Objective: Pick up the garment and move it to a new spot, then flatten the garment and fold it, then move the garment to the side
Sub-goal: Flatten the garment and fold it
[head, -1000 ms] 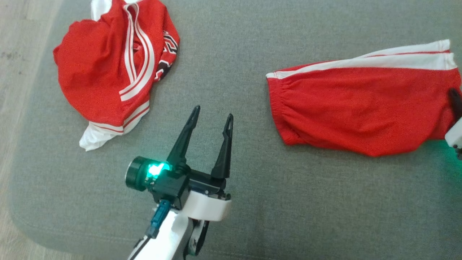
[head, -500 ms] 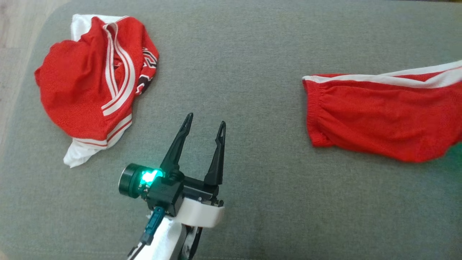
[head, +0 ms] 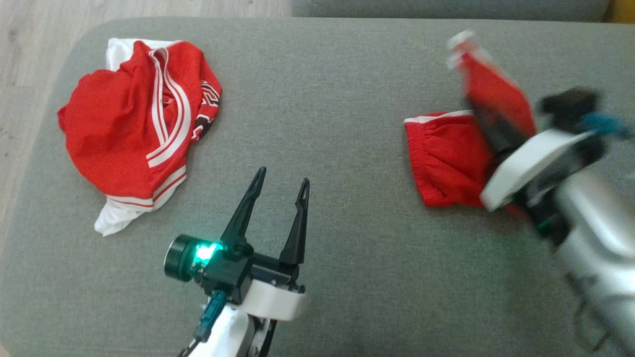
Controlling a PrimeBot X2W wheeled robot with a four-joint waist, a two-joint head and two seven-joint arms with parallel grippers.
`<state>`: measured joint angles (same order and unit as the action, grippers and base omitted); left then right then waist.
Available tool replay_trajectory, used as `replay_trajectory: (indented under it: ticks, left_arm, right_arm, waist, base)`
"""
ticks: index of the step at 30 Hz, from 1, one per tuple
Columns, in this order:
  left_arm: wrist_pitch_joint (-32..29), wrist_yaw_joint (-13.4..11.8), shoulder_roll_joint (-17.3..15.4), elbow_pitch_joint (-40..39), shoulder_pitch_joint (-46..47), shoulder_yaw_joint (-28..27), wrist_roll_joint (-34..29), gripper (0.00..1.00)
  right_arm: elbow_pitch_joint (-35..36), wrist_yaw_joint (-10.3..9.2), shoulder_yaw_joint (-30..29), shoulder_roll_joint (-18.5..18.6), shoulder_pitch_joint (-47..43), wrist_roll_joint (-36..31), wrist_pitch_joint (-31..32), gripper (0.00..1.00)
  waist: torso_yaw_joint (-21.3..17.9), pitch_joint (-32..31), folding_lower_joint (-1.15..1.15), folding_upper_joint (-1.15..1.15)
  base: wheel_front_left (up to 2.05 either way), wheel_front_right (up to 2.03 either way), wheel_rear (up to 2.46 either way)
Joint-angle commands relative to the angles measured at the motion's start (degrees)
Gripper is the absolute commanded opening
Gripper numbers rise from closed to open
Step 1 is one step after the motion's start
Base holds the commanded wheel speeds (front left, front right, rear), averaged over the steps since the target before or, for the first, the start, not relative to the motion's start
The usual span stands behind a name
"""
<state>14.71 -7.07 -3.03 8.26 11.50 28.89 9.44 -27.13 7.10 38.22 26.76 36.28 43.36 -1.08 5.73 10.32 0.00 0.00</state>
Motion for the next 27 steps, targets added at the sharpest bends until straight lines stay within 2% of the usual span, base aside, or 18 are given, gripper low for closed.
replay_trajectory:
  ticks: [1,4,7,15,22,27]
  left_arm:
    - [0.29,-0.27,-0.01,-1.63,-0.03,-2.48,-0.47,1.0]
    - [0.29,-0.2,0.03,-1.11,-0.6,-2.66,-0.37,1.0]
    - [0.29,-0.44,0.05,-1.14,-1.15,-2.94,-0.22,1.0]
    - [0.29,-2.52,0.1,-0.7,-6.87,-6.04,0.88,1.0]
    - [0.29,-2.87,0.12,-0.57,-12.68,-10.45,2.01,1.0]
    - [0.29,-2.96,0.13,0.35,-17.02,-13.49,1.78,1.0]
  right_arm:
    - [1.73,0.39,-0.98,-2.06,-2.6,-1.71,0.49,1.0]
    - [2.58,0.39,-4.47,-7.23,-5.98,-5.22,-0.69,1.0]
    - [3.1,0.39,-7.85,-9.39,-8.18,-7.56,-2.71,1.0]
    - [5.3,0.39,-21.83,-12.04,-20.9,-17.88,-13.13,1.0]
    - [13.96,0.39,-32.28,-16.39,-35.57,-27.39,-13.89,1.0]
    - [16.59,0.39,-34.1,-19.27,-42.72,-32.89,-13.9,1.0]
  waist:
    - [0.19,-0.28,0.0,0.0]
    - [0.47,-1.3,0.0,0.0]
    - [0.45,-2.45,0.0,0.0]
    - [-1.02,-9.89,0.0,0.0]
    - [-1.97,-13.28,0.0,0.0]
    - [-2.88,-15.56,0.0,0.0]
  base:
    - [0.0,0.0,0.0]
    - [0.0,0.0,0.0]
    - [0.0,0.0,0.0]
    - [0.0,0.0,0.0]
    - [0.0,0.0,0.0]
    - [0.0,0.0,0.0]
